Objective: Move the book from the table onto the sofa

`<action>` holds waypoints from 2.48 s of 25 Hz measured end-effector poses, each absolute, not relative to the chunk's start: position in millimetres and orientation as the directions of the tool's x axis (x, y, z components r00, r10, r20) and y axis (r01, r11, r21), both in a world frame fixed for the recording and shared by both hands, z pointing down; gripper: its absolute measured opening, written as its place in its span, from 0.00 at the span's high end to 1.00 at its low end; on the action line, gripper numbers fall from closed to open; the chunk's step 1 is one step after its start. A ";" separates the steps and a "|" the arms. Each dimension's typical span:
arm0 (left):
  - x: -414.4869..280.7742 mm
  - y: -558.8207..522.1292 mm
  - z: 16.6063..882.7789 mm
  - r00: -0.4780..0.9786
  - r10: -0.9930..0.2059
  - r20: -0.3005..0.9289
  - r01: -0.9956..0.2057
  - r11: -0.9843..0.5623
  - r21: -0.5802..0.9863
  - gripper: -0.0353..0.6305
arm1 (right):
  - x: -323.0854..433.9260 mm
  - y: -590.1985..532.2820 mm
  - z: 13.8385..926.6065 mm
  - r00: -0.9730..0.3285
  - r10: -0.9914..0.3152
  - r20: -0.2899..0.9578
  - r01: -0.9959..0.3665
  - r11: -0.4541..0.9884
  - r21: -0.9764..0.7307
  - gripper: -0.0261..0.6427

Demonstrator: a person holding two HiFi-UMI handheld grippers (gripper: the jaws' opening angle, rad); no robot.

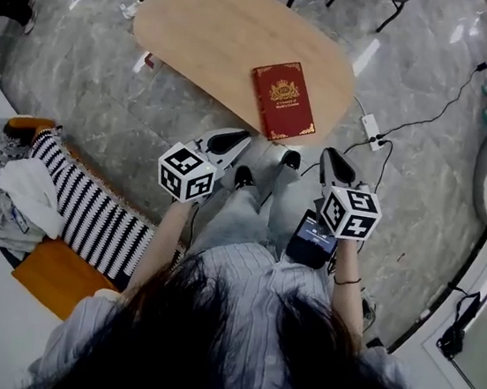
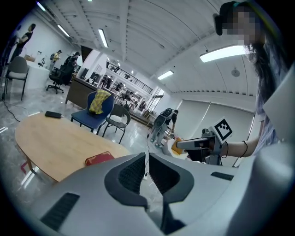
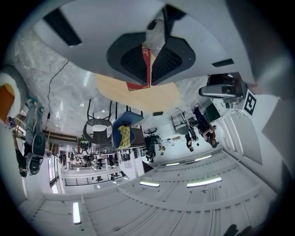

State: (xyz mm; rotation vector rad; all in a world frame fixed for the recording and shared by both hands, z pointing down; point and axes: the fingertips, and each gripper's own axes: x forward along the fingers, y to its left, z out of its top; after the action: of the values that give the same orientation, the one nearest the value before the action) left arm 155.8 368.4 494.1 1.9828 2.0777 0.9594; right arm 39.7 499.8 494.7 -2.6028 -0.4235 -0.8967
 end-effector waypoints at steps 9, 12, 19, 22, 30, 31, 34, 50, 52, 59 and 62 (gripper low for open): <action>162.0 391.2 533.3 -0.133 0.908 0.396 0.844 -0.106 0.526 0.93 | 63.7 538.0 524.4 0.749 0.106 0.654 0.331 -0.915 -0.232 0.90; 170.5 402.4 553.7 -0.111 0.898 0.425 0.825 -0.155 0.543 0.93 | 79.0 555.1 543.7 0.742 0.057 0.668 0.292 -0.924 -0.245 0.90; 195.3 428.9 596.4 0.015 0.884 0.467 0.725 -0.331 0.604 0.93 | 111.3 593.3 613.2 0.668 -0.069 0.741 0.204 -0.941 -0.271 0.90; 198.7 436.6 622.9 0.028 0.859 0.510 0.687 -0.388 0.615 0.93 | 127.0 602.4 645.8 0.634 -0.143 0.760 0.152 -0.941 -0.303 0.90; 204.0 453.9 700.7 -0.007 0.794 0.607 0.600 -0.482 0.638 0.80 | 159.0 619.7 728.0 0.543 -0.310 0.780 0.092 -0.902 -0.422 0.87; 205.9 455.7 708.6 -0.001 0.794 0.609 0.580 -0.495 0.647 0.77 | 161.5 621.2 739.7 0.527 -0.329 0.784 0.087 -0.896 -0.435 0.83; 210.2 459.9 732.8 0.017 0.790 0.612 0.529 -0.527 0.665 0.71 | 166.2 625.9 771.9 0.482 -0.369 0.795 0.077 -0.886 -0.458 0.74; 209.3 482.0 846.4 -0.111 0.701 0.704 0.419 -0.609 0.673 0.58 | 157.5 606.4 856.8 0.445 -0.514 0.733 0.173 -0.754 -0.634 0.65; 206.9 484.3 852.6 -0.135 0.694 0.707 0.416 -0.608 0.676 0.57 | 156.9 606.1 857.2 0.456 -0.526 0.718 0.200 -0.725 -0.659 0.65; 198.6 485.7 859.5 -0.161 0.744 0.649 0.280 -0.596 0.753 0.56 | 153.5 603.6 859.4 0.451 -0.563 0.692 0.301 -0.635 -0.712 0.65; 196.0 486.2 859.2 -0.144 0.753 0.642 0.262 -0.597 0.759 0.56 | 151.2 605.5 857.7 0.458 -0.544 0.703 0.277 -0.664 -0.695 0.67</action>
State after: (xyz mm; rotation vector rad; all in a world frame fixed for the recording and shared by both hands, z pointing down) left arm 196.0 486.2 859.2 1.7545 1.1389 1.7919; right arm 151.2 605.5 857.7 -1.9082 0.2244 -1.2973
